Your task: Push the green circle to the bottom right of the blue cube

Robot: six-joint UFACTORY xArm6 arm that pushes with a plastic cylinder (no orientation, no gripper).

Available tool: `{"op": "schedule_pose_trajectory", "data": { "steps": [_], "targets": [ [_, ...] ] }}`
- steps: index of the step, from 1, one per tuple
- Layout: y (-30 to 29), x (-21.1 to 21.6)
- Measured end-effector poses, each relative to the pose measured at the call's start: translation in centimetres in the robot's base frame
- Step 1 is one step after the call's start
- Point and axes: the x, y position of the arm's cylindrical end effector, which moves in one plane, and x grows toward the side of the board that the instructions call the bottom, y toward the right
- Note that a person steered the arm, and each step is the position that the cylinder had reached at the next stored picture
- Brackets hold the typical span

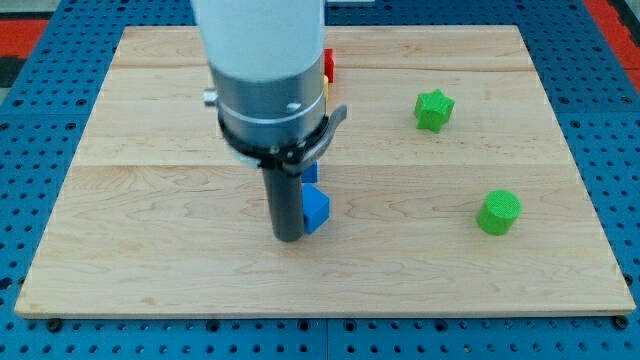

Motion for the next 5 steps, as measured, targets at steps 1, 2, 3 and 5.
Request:
{"op": "schedule_pose_trajectory", "data": {
  "steps": [1,2,3,5],
  "targets": [
    [1.3,-3.1],
    [2.1,-3.6],
    [2.4,-2.4],
    [7.2,0.4]
  ]
}}
